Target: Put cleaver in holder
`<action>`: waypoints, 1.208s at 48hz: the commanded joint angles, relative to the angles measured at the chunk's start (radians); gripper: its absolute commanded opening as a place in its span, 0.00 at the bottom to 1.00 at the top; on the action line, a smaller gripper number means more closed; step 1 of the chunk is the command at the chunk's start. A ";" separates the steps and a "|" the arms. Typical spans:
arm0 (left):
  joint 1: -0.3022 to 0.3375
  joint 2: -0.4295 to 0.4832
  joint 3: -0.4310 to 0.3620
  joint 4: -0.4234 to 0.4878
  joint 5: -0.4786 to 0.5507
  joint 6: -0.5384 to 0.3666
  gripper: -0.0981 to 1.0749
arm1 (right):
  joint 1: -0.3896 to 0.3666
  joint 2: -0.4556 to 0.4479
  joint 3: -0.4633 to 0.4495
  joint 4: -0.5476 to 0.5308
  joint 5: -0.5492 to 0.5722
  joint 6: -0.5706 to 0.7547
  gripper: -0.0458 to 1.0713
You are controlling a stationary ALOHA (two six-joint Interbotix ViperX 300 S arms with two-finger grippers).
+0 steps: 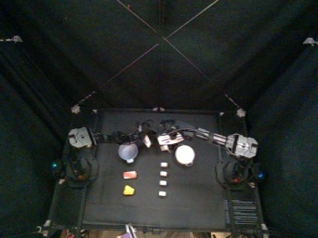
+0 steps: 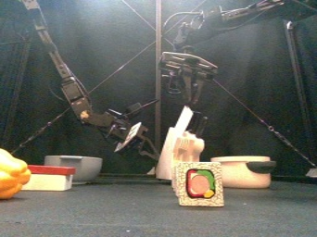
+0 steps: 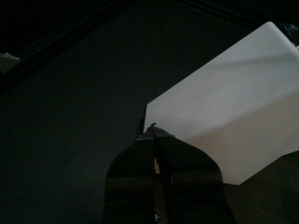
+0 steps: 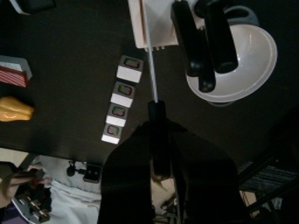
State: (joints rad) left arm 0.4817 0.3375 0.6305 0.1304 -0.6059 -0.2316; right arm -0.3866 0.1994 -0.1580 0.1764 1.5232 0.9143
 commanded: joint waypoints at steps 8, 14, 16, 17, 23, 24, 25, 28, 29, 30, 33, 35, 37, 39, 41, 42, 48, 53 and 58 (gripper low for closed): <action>-0.002 -0.025 -0.008 0.000 0.011 0.002 0.38 | -0.005 0.018 -0.081 -0.038 -0.003 0.002 0.38; 0.000 -0.026 0.011 0.000 0.034 0.002 0.38 | -0.002 0.043 -0.114 -0.051 -0.003 -0.012 0.42; 0.002 -0.028 0.014 0.000 0.034 0.002 0.38 | -0.002 0.052 -0.120 -0.054 -0.003 -0.017 0.44; 0.002 -0.029 0.015 0.000 0.034 0.002 0.38 | -0.002 0.054 -0.121 -0.054 -0.003 -0.018 0.46; 0.003 -0.041 0.023 0.000 0.034 0.002 0.38 | -0.002 0.063 -0.126 -0.061 -0.003 -0.018 0.60; 0.003 -0.043 0.023 0.002 0.034 0.002 0.38 | -0.002 0.063 -0.126 -0.061 -0.002 -0.018 0.62; 0.003 -0.046 0.025 0.002 0.034 0.002 0.38 | -0.002 0.063 -0.124 -0.063 -0.002 -0.018 0.64; 0.002 -0.051 0.028 0.002 0.034 0.002 0.38 | 0.000 0.063 -0.124 -0.066 0.000 -0.020 0.69; 0.002 -0.052 0.028 0.002 0.034 0.002 0.38 | 0.000 0.063 -0.124 -0.071 0.002 -0.020 0.72; 0.000 -0.054 0.029 0.002 0.034 0.002 0.38 | 0.000 0.063 -0.124 -0.072 0.000 -0.020 0.73; 0.002 -0.058 0.031 0.002 0.034 0.002 0.38 | -0.002 0.063 -0.126 -0.083 0.002 -0.020 0.76; 0.002 -0.061 0.034 0.002 0.034 0.002 0.38 | 0.000 0.063 -0.126 -0.087 0.003 -0.020 0.77; 0.002 -0.063 0.034 0.002 0.034 0.002 0.38 | 0.000 0.063 -0.126 -0.089 0.005 -0.020 0.77; 0.002 -0.064 0.037 0.002 0.034 0.003 0.38 | 0.000 0.063 -0.127 -0.089 0.006 -0.018 0.77; 0.003 -0.067 0.038 0.002 0.034 0.003 0.38 | 0.002 0.063 -0.126 -0.091 0.008 -0.020 0.77; 0.002 -0.071 0.040 0.002 0.034 0.003 0.38 | 0.003 0.063 -0.127 -0.089 0.008 -0.020 0.77; 0.003 -0.087 0.051 0.003 0.034 0.003 0.38 | 0.012 0.063 -0.127 -0.084 0.017 -0.021 0.77; 0.003 -0.114 0.064 0.003 0.032 0.003 0.38 | 0.017 0.058 -0.129 -0.084 0.023 -0.046 0.77; 0.005 -0.143 0.086 0.005 0.031 0.005 0.38 | 0.020 0.055 -0.135 -0.089 0.025 -0.071 0.77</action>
State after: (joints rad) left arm 0.4832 0.2424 0.7148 0.1319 -0.5676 -0.2301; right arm -0.3697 0.2869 -0.2577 0.0905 1.5447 0.8514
